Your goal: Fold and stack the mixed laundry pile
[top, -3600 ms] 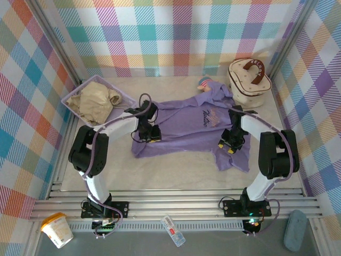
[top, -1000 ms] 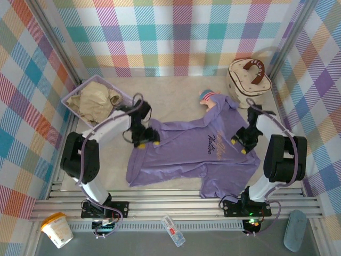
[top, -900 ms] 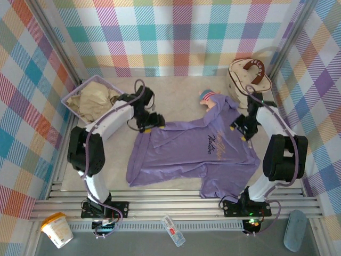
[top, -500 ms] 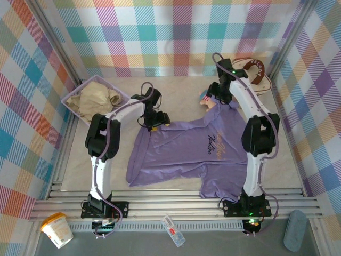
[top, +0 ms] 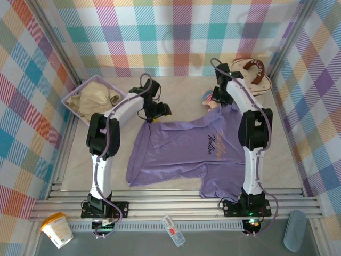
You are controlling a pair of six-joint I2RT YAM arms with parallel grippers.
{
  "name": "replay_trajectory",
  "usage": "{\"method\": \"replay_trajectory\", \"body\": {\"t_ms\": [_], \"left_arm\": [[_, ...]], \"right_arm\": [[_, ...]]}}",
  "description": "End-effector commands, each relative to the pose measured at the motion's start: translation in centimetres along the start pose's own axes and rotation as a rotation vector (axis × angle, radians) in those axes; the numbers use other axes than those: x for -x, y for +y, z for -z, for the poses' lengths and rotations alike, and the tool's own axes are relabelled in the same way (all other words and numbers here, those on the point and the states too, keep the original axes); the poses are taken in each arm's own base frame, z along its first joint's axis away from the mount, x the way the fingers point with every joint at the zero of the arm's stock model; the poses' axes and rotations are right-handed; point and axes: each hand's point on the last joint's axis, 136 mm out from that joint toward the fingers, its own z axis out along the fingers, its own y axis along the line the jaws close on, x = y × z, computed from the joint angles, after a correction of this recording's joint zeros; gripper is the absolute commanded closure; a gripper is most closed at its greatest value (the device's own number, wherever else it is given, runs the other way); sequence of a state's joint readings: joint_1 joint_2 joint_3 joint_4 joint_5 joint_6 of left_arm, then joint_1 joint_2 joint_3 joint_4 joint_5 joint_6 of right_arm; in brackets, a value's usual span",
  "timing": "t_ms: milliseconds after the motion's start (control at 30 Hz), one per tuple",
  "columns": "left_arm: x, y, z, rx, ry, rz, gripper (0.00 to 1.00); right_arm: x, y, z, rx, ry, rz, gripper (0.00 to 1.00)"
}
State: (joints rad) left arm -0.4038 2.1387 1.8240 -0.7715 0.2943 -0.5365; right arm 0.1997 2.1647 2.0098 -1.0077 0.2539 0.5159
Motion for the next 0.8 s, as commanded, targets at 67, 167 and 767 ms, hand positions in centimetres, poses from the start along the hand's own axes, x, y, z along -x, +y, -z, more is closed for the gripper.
{"method": "replay_trajectory", "body": {"t_ms": [67, 167, 767], "left_arm": [[-0.1, 2.3, -2.4, 0.064, 0.025, 0.048, 0.33], [-1.1, 4.9, -4.3, 0.108, 0.061, 0.103, 0.33], [-3.3, 6.3, -1.8, 0.15, 0.09, 0.06, 0.33]], "right_arm": [[-2.5, -3.4, 6.8, 0.024, -0.074, -0.108, 1.0], [-7.6, -5.5, 6.3, 0.064, 0.003, -0.205, 0.95], [-8.0, -4.4, 5.5, 0.165, 0.01, -0.151, 0.32]]}}
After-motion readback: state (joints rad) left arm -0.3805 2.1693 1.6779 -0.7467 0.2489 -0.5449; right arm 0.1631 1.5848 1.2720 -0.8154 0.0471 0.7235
